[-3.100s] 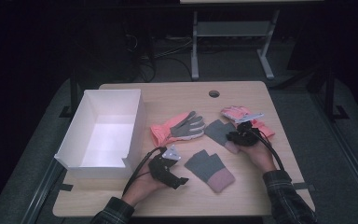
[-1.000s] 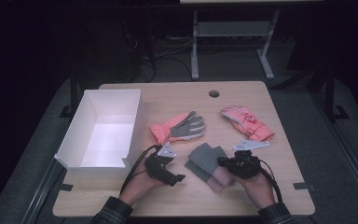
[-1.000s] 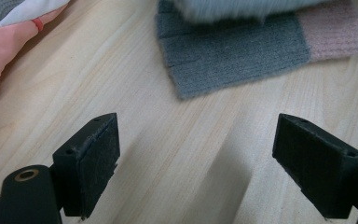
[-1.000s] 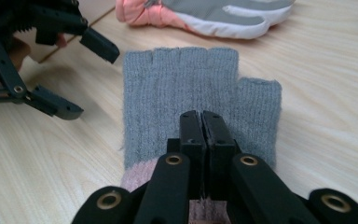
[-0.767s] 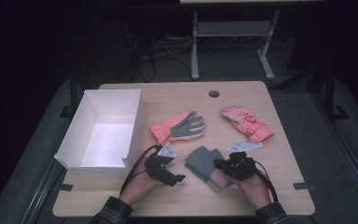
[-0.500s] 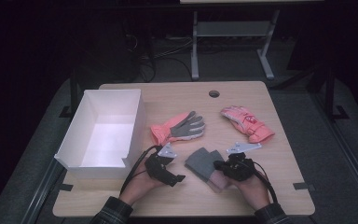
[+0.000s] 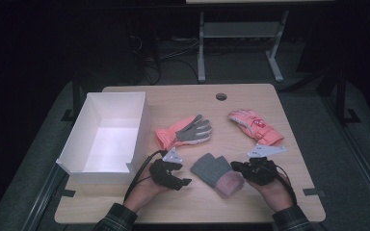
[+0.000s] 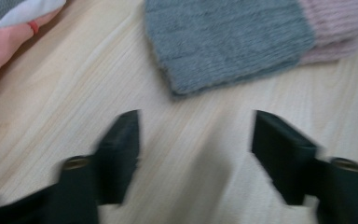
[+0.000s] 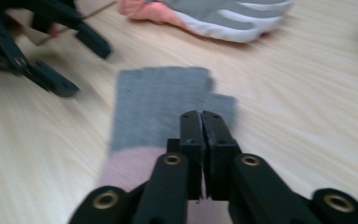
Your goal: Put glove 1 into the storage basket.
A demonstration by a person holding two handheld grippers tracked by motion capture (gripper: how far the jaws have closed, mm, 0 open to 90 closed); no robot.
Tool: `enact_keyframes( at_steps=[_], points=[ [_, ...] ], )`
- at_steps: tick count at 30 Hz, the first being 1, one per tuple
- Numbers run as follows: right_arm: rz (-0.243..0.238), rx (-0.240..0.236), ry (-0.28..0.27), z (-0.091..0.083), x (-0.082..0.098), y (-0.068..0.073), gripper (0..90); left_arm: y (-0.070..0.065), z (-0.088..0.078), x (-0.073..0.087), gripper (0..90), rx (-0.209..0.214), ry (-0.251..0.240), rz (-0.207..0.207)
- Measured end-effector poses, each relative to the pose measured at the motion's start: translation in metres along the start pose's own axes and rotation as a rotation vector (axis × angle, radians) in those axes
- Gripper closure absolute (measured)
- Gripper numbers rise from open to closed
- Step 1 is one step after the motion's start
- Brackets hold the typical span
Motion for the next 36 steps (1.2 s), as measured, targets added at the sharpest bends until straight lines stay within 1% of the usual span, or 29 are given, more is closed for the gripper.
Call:
enact_keyframes(
  at_steps=[1,2,3,4,5,6,7,8,9,11,12,14,15,16,17,18,19,20,22,23,24,26,27,28,33,34,36],
  points=[
    [-0.002,0.003,0.006,-0.004,0.002,-0.006,90.0,0.0,0.0,0.0,46.7,0.0,0.0,0.0],
    [-0.002,0.003,0.006,-0.004,0.002,-0.006,90.0,-0.002,0.0,-0.001,46.7,0.011,-0.006,-0.002],
    [-0.03,0.011,0.021,-0.009,0.006,-0.016,90.0,-0.005,0.001,-0.002,59.4,0.025,-0.009,-0.007],
    [-0.029,0.014,0.034,-0.011,0.009,-0.021,90.0,-0.009,0.002,-0.003,65.5,0.052,0.002,0.007],
    [-0.027,0.011,0.041,-0.012,0.011,-0.023,90.0,-0.009,0.002,-0.003,71.4,0.052,0.002,0.007],
    [-0.03,0.007,0.051,-0.014,0.014,-0.027,90.0,-0.016,0.006,-0.004,77.1,0.078,-0.003,-0.005],
    [-0.03,0.007,0.051,-0.014,0.014,-0.027,90.0,-0.016,0.006,-0.004,81.9,0.078,-0.003,-0.005],
    [-0.031,0.002,0.066,-0.016,0.021,-0.032,90.0,-0.021,0.01,-0.006,84.8,0.093,0.001,-0.003],
    [-0.019,-0.015,0.07,-0.016,0.024,-0.034,90.0,-0.021,0.01,-0.006,86.4,0.093,0.001,-0.003],
    [-0.002,-0.036,0.1,-0.014,0.031,-0.035,90.0,-0.028,0.018,-0.01,89.4,0.11,0.008,0.016],
    [-0.002,-0.036,0.1,-0.014,0.031,-0.035,90.0,-0.028,0.018,-0.01,89.6,0.11,0.008,0.016],
    [0.013,-0.059,0.125,-0.01,0.037,-0.036,90.0,-0.032,0.023,-0.013,89.7,0.118,0.017,0.031],
    [0.015,-0.076,0.141,-0.006,0.04,-0.035,90.0,-0.036,0.028,-0.015,89.7,0.109,0.022,0.031],
    [0.017,-0.082,0.154,-0.005,0.041,-0.033,90.0,-0.036,0.03,-0.015,89.7,0.104,0.026,0.037],
    [0.013,-0.084,0.159,-0.003,0.041,-0.032,90.0,-0.039,0.035,-0.016,89.7,0.099,0.024,0.036],
    [0.005,-0.092,0.169,-0.002,0.042,-0.03,90.0,-0.039,0.038,-0.015,89.7,0.099,0.037,0.051],
    [-0.001,-0.105,0.176,0.0,0.043,-0.027,90.0,-0.04,0.041,-0.016,89.6,0.095,0.04,0.053],
    [-0.014,-0.108,0.179,0.0,0.044,-0.026,90.0,-0.039,0.042,-0.016,89.7,0.095,0.052,0.07],
    [-0.023,-0.109,0.187,0.001,0.045,-0.025,90.0,-0.039,0.043,-0.016,89.7,0.095,0.054,0.073],
    [-0.03,-0.117,0.187,0.001,0.045,-0.024,90.0,-0.039,0.045,-0.017,89.6,0.088,0.042,0.058],
    [-0.022,-0.121,0.194,0.0,0.044,-0.022,90.0,-0.035,0.044,-0.016,89.7,0.087,0.056,0.066],
    [-0.024,-0.133,0.189,0.0,0.045,-0.021,90.0,-0.033,0.044,-0.016,89.7,0.082,0.055,0.061],
    [-0.016,-0.136,0.193,0.0,0.045,-0.019,90.0,-0.031,0.044,-0.016,89.7,0.08,0.054,0.055],
    [-0.021,-0.143,0.198,0.0,0.044,-0.017,90.0,-0.03,0.043,-0.016,89.7,0.079,0.059,0.054],
    [-0.027,-0.193,0.212,0.002,0.045,-0.005,90.0,-0.022,0.039,-0.015,89.7,0.058,0.059,0.035],
    [-0.038,-0.204,0.213,0.004,0.045,-0.002,90.0,-0.02,0.038,-0.015,89.7,0.055,0.054,0.033],
    [-0.042,-0.222,0.223,0.005,0.046,0.003,90.0,-0.017,0.037,-0.016,89.7,0.05,0.055,0.03]
  ],
)
Point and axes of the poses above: each handheld gripper's, and its own axes: z roughly forward along the jaws, x roughly out of its underside, y roughly to its left, the point moved 8 cm from there along z, roughly forward along the jaws, and after that the axes turned 14 degrees about -y, right-handed, at the moved point
